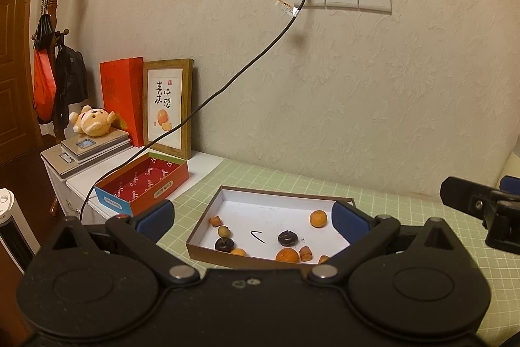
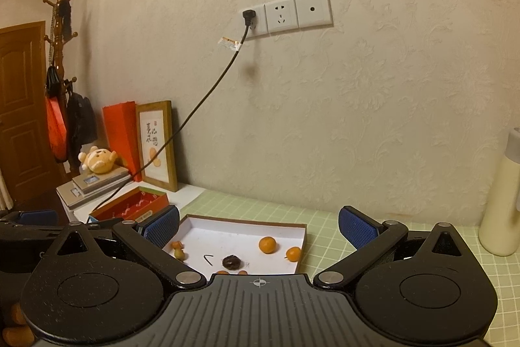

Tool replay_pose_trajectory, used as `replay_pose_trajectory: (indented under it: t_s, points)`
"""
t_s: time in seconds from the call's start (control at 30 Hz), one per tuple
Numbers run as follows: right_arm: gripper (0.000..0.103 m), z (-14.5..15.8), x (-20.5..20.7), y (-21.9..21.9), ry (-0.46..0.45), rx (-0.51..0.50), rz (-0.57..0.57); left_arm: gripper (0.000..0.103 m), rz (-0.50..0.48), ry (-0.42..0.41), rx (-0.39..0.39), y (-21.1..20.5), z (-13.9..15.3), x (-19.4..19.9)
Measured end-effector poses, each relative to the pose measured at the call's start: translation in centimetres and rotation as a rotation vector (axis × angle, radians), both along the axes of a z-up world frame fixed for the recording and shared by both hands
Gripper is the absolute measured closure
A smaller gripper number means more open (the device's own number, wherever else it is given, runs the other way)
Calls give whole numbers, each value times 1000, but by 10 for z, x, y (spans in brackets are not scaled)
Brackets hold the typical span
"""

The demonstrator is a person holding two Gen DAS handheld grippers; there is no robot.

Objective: Organize fruits

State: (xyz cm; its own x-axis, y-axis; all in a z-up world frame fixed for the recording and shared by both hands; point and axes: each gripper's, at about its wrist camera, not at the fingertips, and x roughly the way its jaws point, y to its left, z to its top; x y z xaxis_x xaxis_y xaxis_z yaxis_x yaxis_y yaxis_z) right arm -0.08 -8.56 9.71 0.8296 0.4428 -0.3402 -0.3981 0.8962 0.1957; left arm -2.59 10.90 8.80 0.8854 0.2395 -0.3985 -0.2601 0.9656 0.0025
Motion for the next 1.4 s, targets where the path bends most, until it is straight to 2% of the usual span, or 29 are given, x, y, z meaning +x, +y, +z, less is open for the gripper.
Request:
replay_pose_trajectory:
  t_s: [0.47, 1.1, 1.4]
  points:
    - [0, -15, 17, 5, 42, -22, 6, 6, -3, 46, -4, 2, -13, 17]
    - [0, -50, 39, 22, 126, -101, 23, 6, 29, 120, -10, 9, -38, 33]
    - [0, -54, 46, 22, 143, -103, 33, 6, 35, 145, -20, 10, -45, 39]
